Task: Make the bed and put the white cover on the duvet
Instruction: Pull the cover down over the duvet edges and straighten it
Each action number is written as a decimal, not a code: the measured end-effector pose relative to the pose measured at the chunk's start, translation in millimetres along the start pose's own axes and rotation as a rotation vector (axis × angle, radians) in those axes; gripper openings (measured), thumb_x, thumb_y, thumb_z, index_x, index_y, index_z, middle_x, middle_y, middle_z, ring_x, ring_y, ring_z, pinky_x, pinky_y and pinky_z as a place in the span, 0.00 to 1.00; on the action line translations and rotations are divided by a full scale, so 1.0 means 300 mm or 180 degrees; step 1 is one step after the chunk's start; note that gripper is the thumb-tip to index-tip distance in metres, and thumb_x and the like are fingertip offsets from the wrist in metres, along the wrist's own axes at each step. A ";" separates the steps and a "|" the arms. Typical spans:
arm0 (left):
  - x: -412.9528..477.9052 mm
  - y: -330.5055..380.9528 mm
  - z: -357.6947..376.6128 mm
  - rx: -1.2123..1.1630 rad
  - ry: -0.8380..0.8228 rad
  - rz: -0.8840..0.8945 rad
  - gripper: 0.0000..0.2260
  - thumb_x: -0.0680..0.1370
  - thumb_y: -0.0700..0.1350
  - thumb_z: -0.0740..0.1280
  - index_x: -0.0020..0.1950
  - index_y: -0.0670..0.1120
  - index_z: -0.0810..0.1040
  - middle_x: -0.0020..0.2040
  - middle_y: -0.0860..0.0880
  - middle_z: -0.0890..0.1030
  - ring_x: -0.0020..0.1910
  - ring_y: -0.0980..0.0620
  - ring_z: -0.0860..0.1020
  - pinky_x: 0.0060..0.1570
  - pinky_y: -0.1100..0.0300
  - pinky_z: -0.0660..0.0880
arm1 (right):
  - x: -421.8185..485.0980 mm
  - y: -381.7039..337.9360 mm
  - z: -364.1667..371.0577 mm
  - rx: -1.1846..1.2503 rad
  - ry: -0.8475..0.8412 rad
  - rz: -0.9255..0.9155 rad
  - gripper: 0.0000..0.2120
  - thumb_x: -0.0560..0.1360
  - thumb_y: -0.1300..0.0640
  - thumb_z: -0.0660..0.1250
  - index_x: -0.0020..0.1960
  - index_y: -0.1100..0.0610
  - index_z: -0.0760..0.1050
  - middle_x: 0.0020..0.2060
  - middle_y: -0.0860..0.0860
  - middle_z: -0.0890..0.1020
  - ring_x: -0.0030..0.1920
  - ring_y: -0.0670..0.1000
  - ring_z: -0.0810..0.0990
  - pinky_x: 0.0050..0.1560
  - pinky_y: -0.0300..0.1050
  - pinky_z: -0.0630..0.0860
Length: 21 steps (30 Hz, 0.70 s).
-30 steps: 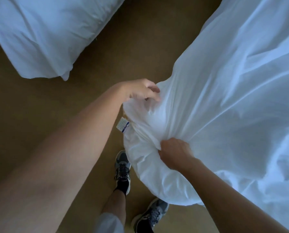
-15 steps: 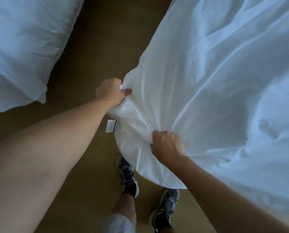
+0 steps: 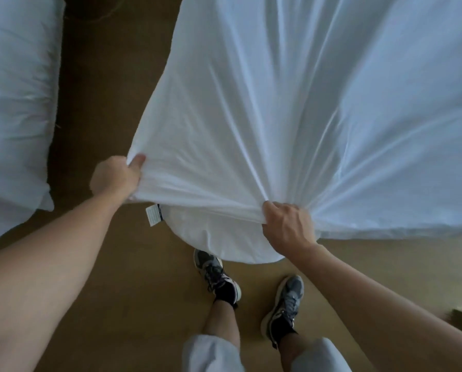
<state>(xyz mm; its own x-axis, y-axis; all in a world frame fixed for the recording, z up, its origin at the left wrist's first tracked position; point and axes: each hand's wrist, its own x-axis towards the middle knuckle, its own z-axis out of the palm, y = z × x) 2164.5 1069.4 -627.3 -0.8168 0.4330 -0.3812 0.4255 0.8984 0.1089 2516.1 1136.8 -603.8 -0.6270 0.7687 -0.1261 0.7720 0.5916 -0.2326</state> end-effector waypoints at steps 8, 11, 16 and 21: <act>-0.581 0.314 0.117 0.0078 -0.0051 0.3896 0.32 0.69 0.65 0.68 0.67 0.48 0.73 0.63 0.45 0.73 0.59 0.42 0.73 0.58 0.45 0.71 | -0.154 0.044 0.073 0.0436 -0.0301 -0.0262 0.10 0.68 0.54 0.67 0.48 0.55 0.78 0.42 0.51 0.80 0.43 0.58 0.78 0.47 0.51 0.69; -0.772 0.463 0.276 0.0869 -0.0548 0.3890 0.42 0.63 0.73 0.64 0.71 0.51 0.68 0.67 0.45 0.70 0.62 0.41 0.70 0.62 0.44 0.69 | -0.280 0.191 0.077 0.0514 -0.0289 0.0038 0.21 0.65 0.51 0.68 0.58 0.52 0.78 0.55 0.50 0.79 0.54 0.57 0.77 0.54 0.53 0.70; -0.952 0.543 0.487 0.1676 -0.0162 0.3413 0.53 0.68 0.69 0.70 0.80 0.48 0.43 0.76 0.39 0.52 0.75 0.36 0.56 0.72 0.31 0.56 | -0.473 0.463 0.059 0.2927 0.0099 0.3011 0.37 0.69 0.39 0.76 0.71 0.54 0.69 0.66 0.51 0.72 0.66 0.53 0.72 0.67 0.54 0.71; -0.972 0.510 0.667 0.1800 0.0113 0.3024 0.62 0.70 0.54 0.76 0.77 0.51 0.23 0.78 0.36 0.33 0.79 0.32 0.42 0.75 0.30 0.45 | -0.445 0.733 0.117 0.6682 0.0545 0.4605 0.47 0.64 0.27 0.73 0.75 0.51 0.68 0.74 0.51 0.70 0.75 0.55 0.66 0.75 0.60 0.63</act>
<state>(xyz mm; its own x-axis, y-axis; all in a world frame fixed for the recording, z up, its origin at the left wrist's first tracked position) 2545.7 1066.1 -683.1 -0.0701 0.9388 -0.3372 0.9946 0.0400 -0.0955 2766.1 1155.6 -671.8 -0.0188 0.3575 -0.9337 -0.5581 -0.7786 -0.2869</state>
